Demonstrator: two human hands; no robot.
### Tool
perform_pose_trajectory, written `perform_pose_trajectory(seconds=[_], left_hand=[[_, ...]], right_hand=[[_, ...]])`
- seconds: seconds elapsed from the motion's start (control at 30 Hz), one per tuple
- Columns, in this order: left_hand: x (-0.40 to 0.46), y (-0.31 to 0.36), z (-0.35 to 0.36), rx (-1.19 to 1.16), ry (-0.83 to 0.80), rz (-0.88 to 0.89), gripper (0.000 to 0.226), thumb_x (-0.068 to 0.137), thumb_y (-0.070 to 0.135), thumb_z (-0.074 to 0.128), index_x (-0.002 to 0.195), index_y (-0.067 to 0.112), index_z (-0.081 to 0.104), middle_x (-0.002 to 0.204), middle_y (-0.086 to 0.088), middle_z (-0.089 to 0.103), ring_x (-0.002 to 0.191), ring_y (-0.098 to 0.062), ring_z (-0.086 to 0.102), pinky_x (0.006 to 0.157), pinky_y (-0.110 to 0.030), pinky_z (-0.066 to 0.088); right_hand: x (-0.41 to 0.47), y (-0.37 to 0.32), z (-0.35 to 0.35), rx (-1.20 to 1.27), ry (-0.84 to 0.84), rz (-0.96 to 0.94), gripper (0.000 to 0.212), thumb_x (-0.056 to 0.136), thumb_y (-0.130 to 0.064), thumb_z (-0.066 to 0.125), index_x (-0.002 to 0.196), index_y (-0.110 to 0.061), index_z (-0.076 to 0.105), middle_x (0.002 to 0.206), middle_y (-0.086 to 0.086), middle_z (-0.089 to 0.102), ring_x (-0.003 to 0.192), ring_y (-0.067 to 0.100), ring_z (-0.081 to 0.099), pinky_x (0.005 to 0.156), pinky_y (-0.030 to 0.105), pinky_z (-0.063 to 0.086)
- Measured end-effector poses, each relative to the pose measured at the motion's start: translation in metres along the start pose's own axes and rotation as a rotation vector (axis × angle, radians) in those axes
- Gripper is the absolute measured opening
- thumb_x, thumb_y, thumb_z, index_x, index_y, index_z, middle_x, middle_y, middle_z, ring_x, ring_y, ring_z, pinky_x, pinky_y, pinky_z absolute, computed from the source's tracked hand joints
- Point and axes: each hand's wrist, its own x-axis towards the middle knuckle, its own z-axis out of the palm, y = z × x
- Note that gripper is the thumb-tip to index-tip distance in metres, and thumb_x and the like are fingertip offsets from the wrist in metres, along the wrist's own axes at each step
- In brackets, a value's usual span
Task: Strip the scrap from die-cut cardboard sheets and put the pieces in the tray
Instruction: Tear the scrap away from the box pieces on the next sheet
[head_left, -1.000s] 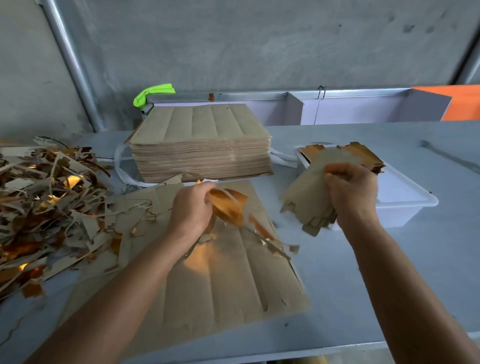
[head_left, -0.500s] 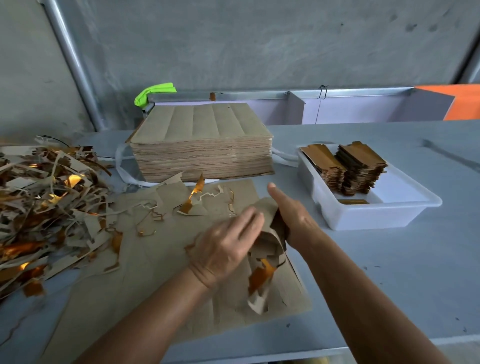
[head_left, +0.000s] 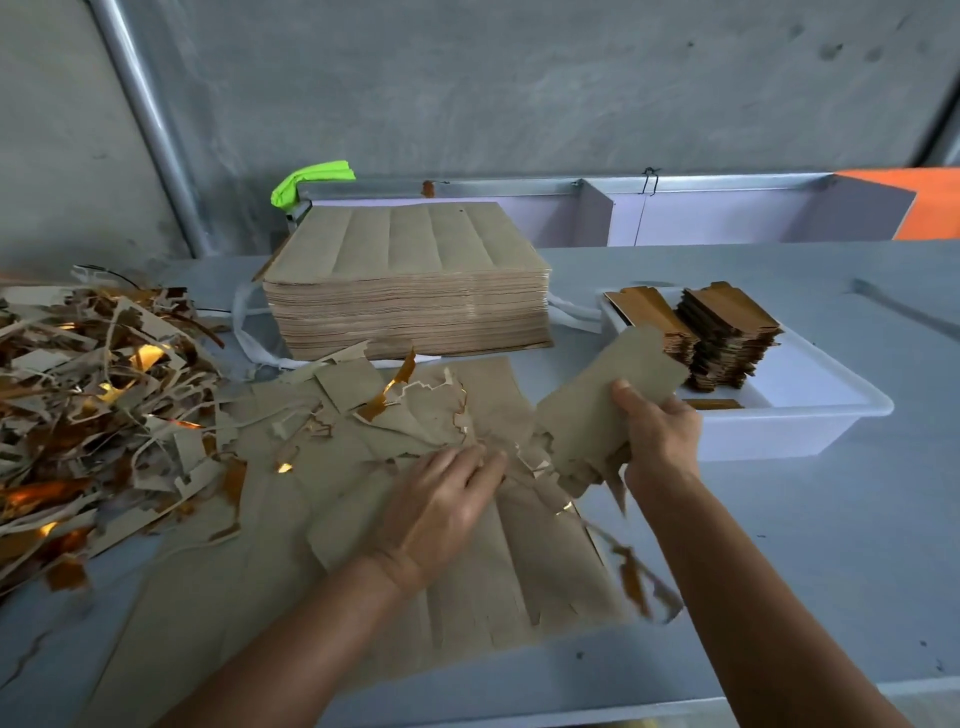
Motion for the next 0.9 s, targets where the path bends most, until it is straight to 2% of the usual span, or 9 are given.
perform_pose_trajectory(seconds=[0.17,0.3,0.4,0.47,0.57,0.7,0.77,0.83,0.9], left_hand=[[-0.007,-0.004,0.0,-0.024,0.13,0.267,0.015,0.093,0.005,0.056,0.099,0.001,0.07,0.097,-0.019,0.068,0.09,-0.03,0.065,0.085,-0.04,0.053],[-0.022,-0.013,0.006,0.009,0.05,0.338,0.026,0.088,0.006,0.063,0.113,0.011,0.067,0.117,-0.02,0.064,0.109,-0.03,0.058,0.096,-0.04,0.047],[-0.026,-0.017,0.005,0.1,-0.117,0.127,0.069,0.058,0.003,0.079,0.125,0.01,0.062,0.127,-0.023,0.057,0.111,-0.035,0.058,0.09,-0.046,0.05],[-0.027,-0.013,0.0,0.159,-0.231,-0.1,0.088,0.04,0.012,0.085,0.123,0.001,0.061,0.127,-0.025,0.056,0.109,-0.039,0.059,0.089,-0.052,0.049],[-0.025,-0.002,-0.007,0.166,-0.18,-0.364,0.07,0.038,0.004,0.08,0.106,-0.002,0.067,0.116,-0.024,0.062,0.098,-0.04,0.062,0.083,-0.055,0.05],[-0.018,-0.002,-0.01,0.051,-0.044,-0.41,0.051,0.046,-0.018,0.07,0.095,-0.002,0.072,0.098,-0.021,0.068,0.079,-0.037,0.066,0.07,-0.045,0.056],[-0.011,-0.007,-0.015,0.028,0.029,-0.416,0.04,0.065,-0.012,0.047,0.095,-0.003,0.072,0.094,-0.019,0.07,0.076,-0.036,0.066,0.067,-0.042,0.057],[-0.002,-0.01,-0.019,0.009,0.108,-0.41,0.045,0.072,-0.003,0.034,0.097,-0.004,0.071,0.095,-0.019,0.07,0.078,-0.035,0.067,0.07,-0.04,0.057],[0.005,-0.012,-0.018,0.025,0.182,-0.394,0.042,0.076,-0.003,0.034,0.098,-0.005,0.071,0.099,-0.021,0.069,0.082,-0.035,0.068,0.074,-0.042,0.057]], right_hand=[[0.019,-0.016,-0.011,0.133,0.159,-0.072,0.02,0.085,-0.012,0.069,0.101,-0.014,0.057,0.086,-0.006,0.063,0.079,0.01,0.062,0.079,0.03,0.052],[0.029,-0.026,-0.017,0.099,0.196,-0.182,0.025,0.086,-0.009,0.065,0.111,-0.01,0.058,0.093,-0.005,0.064,0.079,0.004,0.06,0.083,0.027,0.051],[0.023,-0.018,-0.016,-0.104,0.052,-0.221,0.028,0.085,-0.005,0.063,0.103,-0.023,0.051,0.09,-0.009,0.058,0.083,0.009,0.057,0.083,0.038,0.051],[0.015,-0.007,-0.013,-0.218,-0.054,-0.205,0.04,0.084,-0.005,0.063,0.114,-0.023,0.044,0.094,-0.007,0.052,0.093,0.018,0.054,0.081,0.043,0.05],[0.008,0.006,-0.005,-0.332,-0.156,-0.195,0.058,0.083,-0.006,0.065,0.128,-0.025,0.036,0.096,-0.009,0.047,0.1,0.022,0.051,0.077,0.041,0.05],[0.005,0.013,0.004,-0.489,-0.361,-0.271,0.088,0.082,0.004,0.063,0.148,-0.033,0.017,0.095,-0.019,0.045,0.091,0.013,0.053,0.074,0.03,0.053],[0.003,0.013,0.005,-0.662,-0.453,-0.313,0.076,0.082,0.008,0.058,0.142,-0.033,0.035,0.095,-0.022,0.046,0.091,0.013,0.056,0.069,0.024,0.052],[0.003,0.014,0.004,-0.815,-0.519,-0.295,0.043,0.085,0.006,0.057,0.112,-0.027,0.065,0.1,-0.012,0.055,0.102,0.02,0.056,0.082,0.032,0.053],[-0.003,0.016,0.003,-0.849,-0.566,-0.165,0.034,0.087,0.002,0.058,0.079,-0.028,0.072,0.097,-0.004,0.062,0.094,0.02,0.059,0.082,0.035,0.054]])
